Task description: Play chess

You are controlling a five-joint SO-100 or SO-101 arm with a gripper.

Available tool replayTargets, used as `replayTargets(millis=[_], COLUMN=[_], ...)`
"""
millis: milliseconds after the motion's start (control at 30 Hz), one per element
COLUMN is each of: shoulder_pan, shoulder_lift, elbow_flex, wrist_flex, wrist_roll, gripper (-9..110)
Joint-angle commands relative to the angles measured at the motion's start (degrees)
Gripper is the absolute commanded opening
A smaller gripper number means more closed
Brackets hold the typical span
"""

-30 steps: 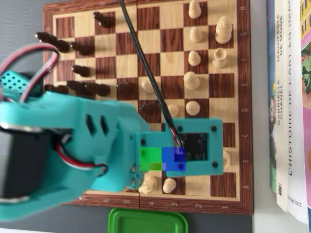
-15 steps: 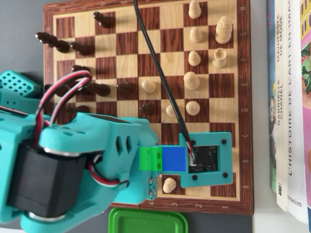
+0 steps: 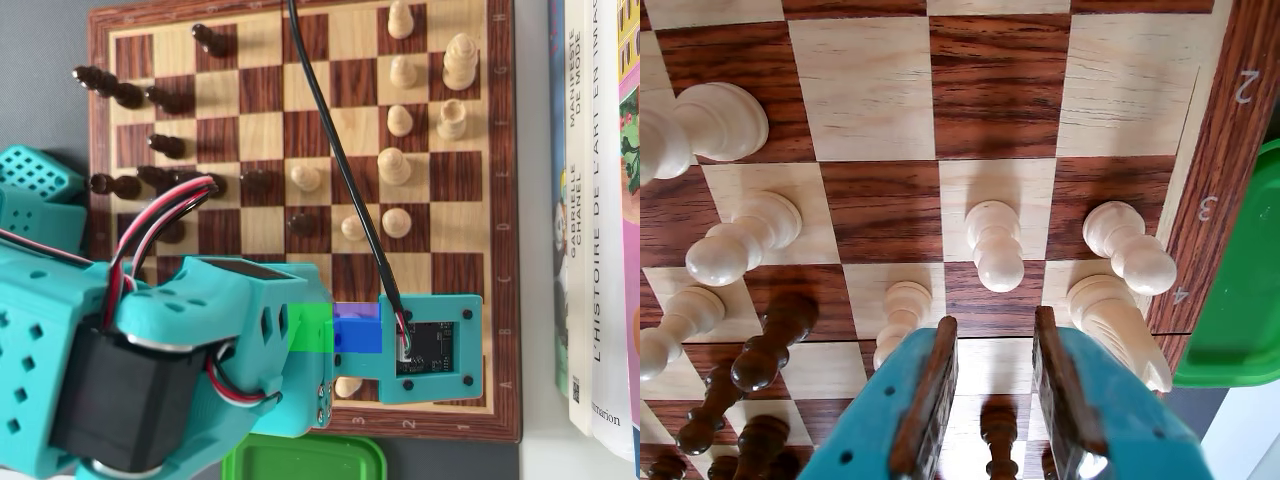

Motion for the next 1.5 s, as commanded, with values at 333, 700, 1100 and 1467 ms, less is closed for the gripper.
replayTargets(millis=[333, 700, 1100, 1467], shoulder_pan=[0.3, 0.3, 0.7, 0.3], shoulder_lift=[0.4, 0.3, -4.5, -5.2], elbow_flex=[-2.8, -2.9, -7.2, -7.3], wrist_flex=[-0.4, -0.4, 0.1, -0.4], wrist_roll=[-0.4, -0.4, -0.4, -0.4], gripper=[12, 12, 12, 12])
